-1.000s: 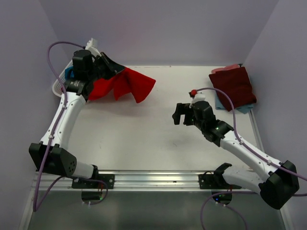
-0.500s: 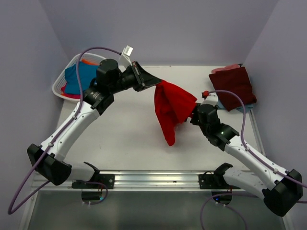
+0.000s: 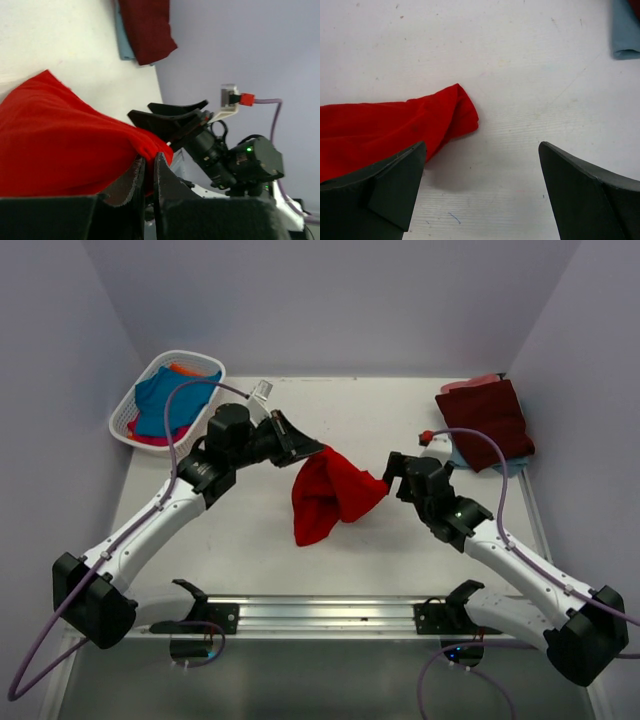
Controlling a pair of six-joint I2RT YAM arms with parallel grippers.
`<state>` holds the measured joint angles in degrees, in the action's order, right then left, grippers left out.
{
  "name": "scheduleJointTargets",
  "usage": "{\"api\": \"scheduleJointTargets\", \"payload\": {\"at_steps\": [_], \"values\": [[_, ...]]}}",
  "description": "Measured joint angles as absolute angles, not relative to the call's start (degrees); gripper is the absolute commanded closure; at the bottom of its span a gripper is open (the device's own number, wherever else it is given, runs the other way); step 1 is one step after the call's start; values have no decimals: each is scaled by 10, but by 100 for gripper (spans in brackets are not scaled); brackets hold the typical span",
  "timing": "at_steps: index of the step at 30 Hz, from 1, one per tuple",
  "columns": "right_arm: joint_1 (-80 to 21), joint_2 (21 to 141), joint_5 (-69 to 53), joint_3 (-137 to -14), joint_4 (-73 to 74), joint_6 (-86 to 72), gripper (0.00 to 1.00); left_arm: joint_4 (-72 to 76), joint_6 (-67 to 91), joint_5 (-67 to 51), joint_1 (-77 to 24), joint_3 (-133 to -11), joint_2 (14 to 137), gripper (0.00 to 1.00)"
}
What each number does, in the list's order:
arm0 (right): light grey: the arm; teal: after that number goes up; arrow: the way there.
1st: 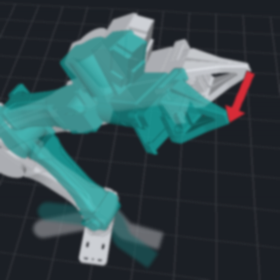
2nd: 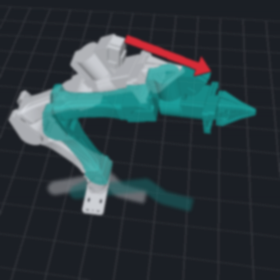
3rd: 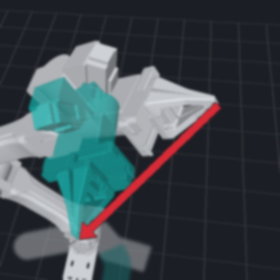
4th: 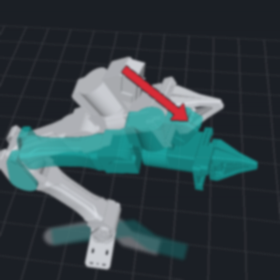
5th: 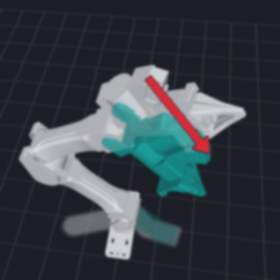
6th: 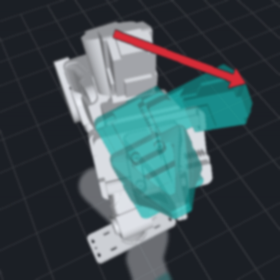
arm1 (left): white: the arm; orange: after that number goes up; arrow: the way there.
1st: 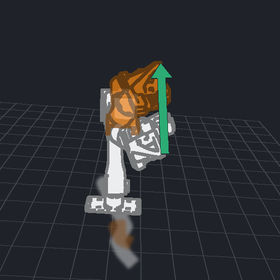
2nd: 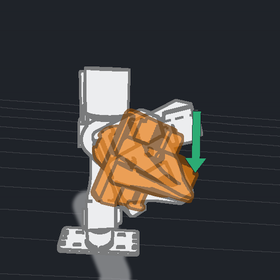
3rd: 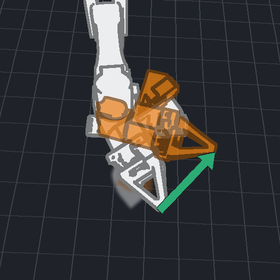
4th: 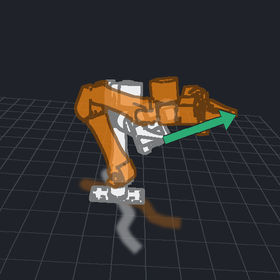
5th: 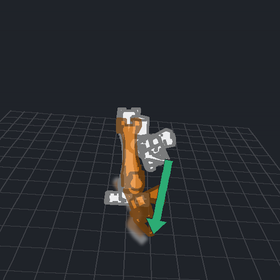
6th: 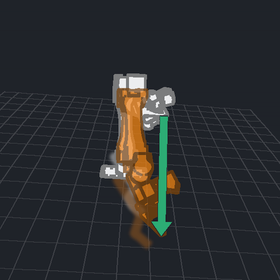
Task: Fold and stack the t-shirts
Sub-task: Move the tshirt to the center of the board
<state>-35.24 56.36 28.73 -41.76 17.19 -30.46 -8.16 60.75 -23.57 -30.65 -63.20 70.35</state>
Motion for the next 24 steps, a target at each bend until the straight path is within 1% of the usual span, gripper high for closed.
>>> {"api": "scheduleJointTargets", "payload": {"at_steps": [1,4,11,13,18,24], "values": [[-352,569,285,-418,172,-304,1,-85,603,-230,-306,-621,704,99],[-352,585,273,-418,172,-303,1,-94,586,-212,-303,-598,705,100],[-352,592,232,-422,169,-284,1,-87,557,-194,-270,-591,722,100],[-352,586,199,-422,165,-270,2,-74,553,-191,-262,-591,733,100],[-352,540,75,-422,145,-235,12,-22,551,-191,-251,-591,785,100],[-353,538,-42,-418,120,-225,14,31,550,-201,-239,-595,880,100]]}}
